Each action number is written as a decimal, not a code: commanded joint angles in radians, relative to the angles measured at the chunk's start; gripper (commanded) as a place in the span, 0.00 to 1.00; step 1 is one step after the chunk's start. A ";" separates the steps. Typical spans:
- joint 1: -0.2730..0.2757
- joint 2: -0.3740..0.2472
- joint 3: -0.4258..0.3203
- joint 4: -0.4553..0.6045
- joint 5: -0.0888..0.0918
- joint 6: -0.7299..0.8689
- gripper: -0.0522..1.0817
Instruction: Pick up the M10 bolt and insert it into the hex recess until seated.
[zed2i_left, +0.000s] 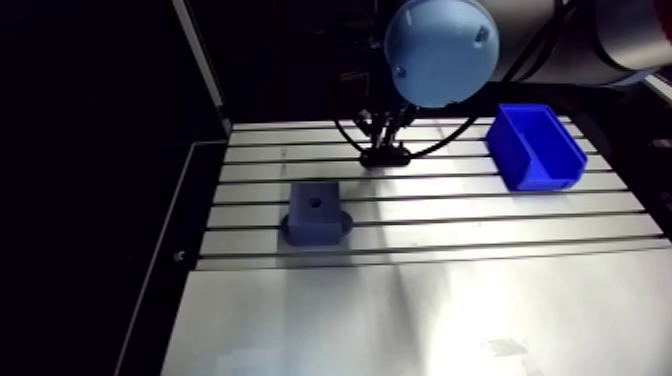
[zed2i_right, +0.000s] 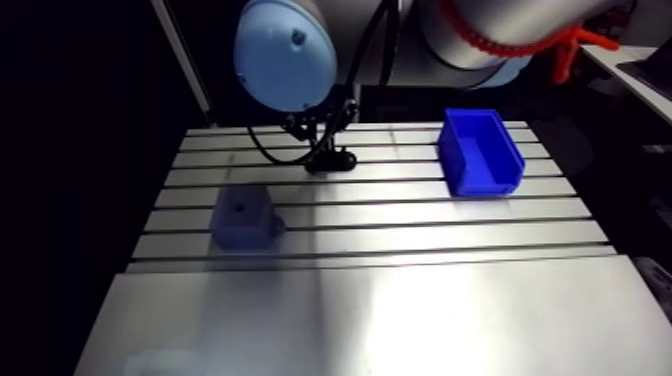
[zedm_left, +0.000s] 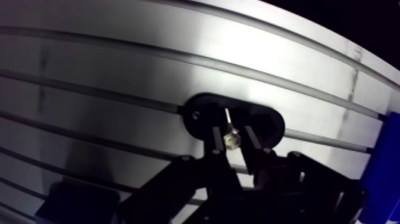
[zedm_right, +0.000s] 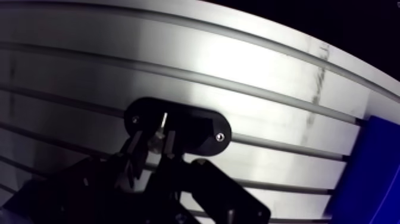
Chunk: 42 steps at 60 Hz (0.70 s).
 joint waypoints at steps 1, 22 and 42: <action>0.000 -0.002 0.000 0.000 -0.001 0.003 0.66; 0.002 -0.003 0.002 0.000 -0.001 0.003 0.68; 0.002 -0.009 0.000 0.000 0.001 0.004 0.71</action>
